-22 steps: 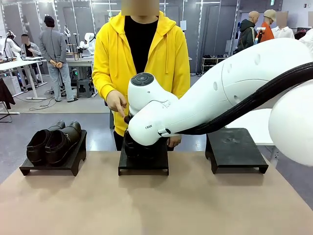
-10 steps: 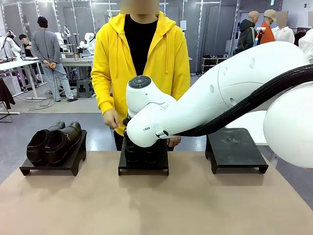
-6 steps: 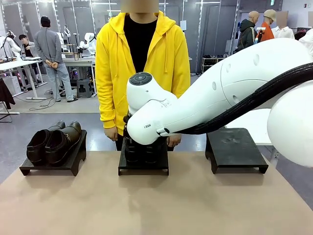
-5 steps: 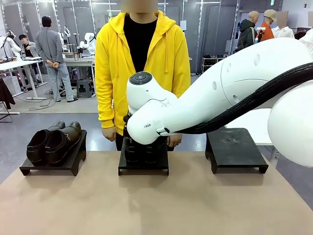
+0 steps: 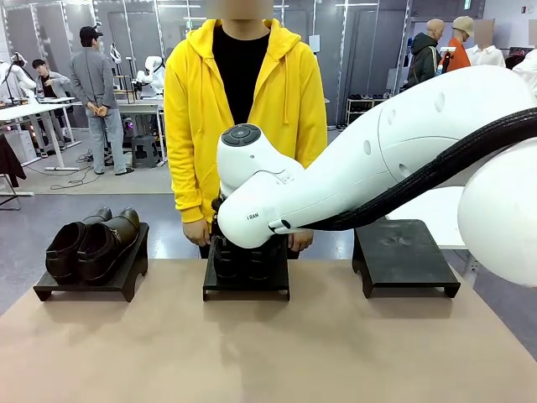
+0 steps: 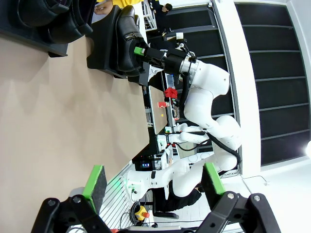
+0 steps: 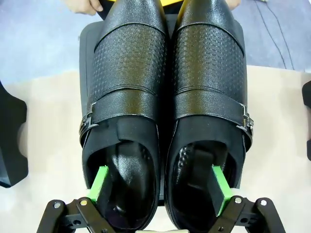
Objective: Place the shoes on the stand as instructed by the person.
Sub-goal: Pick up another pair of Shoes and place it on the Shoes Stand indicated by the person.
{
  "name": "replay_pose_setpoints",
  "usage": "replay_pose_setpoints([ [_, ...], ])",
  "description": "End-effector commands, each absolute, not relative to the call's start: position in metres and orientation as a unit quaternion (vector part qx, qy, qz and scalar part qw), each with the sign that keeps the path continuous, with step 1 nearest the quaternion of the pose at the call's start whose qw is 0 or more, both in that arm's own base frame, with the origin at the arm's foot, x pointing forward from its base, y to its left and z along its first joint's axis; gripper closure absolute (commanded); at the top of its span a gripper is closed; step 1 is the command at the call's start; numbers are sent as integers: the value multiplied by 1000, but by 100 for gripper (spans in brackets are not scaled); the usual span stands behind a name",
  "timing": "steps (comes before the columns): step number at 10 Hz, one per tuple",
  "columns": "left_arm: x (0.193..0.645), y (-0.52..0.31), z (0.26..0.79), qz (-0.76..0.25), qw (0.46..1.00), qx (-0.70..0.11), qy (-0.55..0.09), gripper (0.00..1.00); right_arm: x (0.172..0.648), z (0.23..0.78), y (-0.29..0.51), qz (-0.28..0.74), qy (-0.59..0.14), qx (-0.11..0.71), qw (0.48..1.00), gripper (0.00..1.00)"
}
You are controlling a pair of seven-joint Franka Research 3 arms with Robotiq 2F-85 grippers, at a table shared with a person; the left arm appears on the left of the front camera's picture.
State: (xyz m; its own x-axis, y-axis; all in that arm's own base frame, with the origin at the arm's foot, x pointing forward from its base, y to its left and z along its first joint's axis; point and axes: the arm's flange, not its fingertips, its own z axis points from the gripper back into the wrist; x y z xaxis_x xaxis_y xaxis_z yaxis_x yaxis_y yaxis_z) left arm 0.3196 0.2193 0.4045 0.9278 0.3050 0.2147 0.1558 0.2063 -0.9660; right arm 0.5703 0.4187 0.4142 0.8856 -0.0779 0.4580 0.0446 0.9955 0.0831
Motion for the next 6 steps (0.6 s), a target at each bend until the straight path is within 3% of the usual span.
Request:
replay_pose_setpoints([
  [1, 316, 218, 405, 43, 751, -632, -186, 0, 570, 413, 418, -32, -237, 35, 970, 0],
  [6, 316, 218, 405, 43, 751, -632, -186, 0, 570, 413, 418, -32, -237, 35, 970, 0],
])
